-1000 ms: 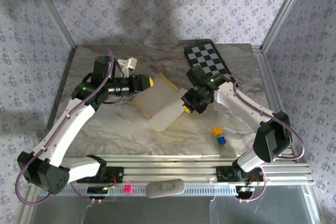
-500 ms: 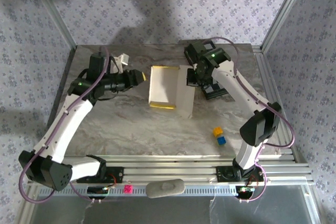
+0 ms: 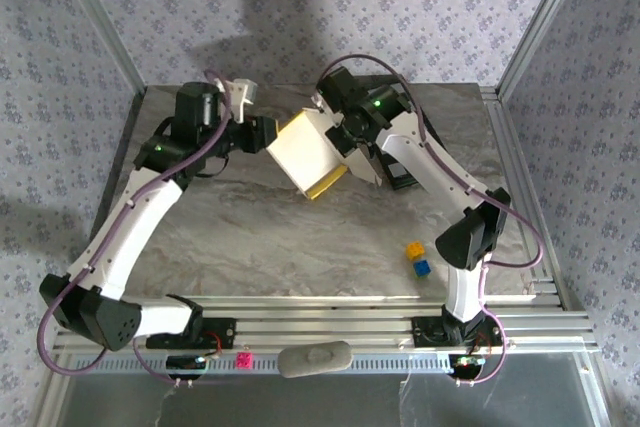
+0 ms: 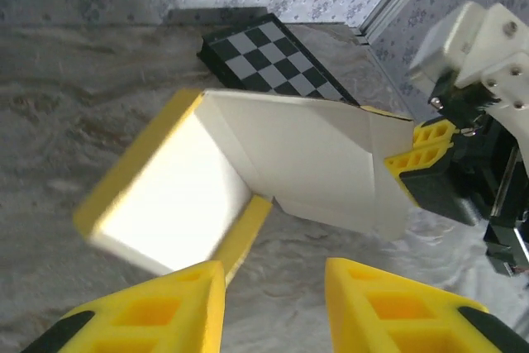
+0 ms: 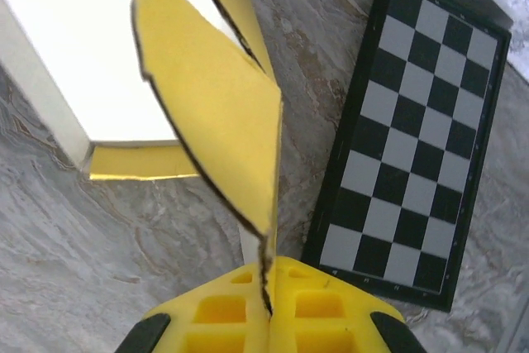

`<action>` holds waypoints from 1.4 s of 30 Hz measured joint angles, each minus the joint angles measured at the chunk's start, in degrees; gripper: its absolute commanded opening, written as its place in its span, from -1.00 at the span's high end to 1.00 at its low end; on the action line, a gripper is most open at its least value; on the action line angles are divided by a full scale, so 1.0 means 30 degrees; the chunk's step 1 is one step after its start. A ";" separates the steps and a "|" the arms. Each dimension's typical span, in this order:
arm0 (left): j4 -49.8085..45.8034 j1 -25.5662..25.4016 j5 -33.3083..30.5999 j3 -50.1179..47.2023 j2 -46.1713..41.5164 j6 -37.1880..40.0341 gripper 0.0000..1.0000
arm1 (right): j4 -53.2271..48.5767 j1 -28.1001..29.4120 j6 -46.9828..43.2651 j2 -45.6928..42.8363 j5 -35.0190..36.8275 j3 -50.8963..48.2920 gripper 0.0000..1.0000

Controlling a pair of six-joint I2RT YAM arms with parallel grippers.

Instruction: Fold the paper box

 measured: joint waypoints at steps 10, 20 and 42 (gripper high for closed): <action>0.3818 -0.1435 -0.0306 -0.3592 -0.0015 0.9792 0.15 | 0.0780 0.0080 -0.1953 -0.0219 -0.1515 -0.0648 1.00; 0.5042 -0.1450 -0.0211 -0.2419 0.2310 1.3063 0.14 | 0.1217 0.0627 -0.2244 -0.1100 -0.1880 -0.1333 1.00; 0.7169 -0.1756 -0.1676 -0.2565 0.2900 1.3675 0.10 | 0.1632 0.0466 -0.1756 -0.1224 -0.2237 -0.1566 1.00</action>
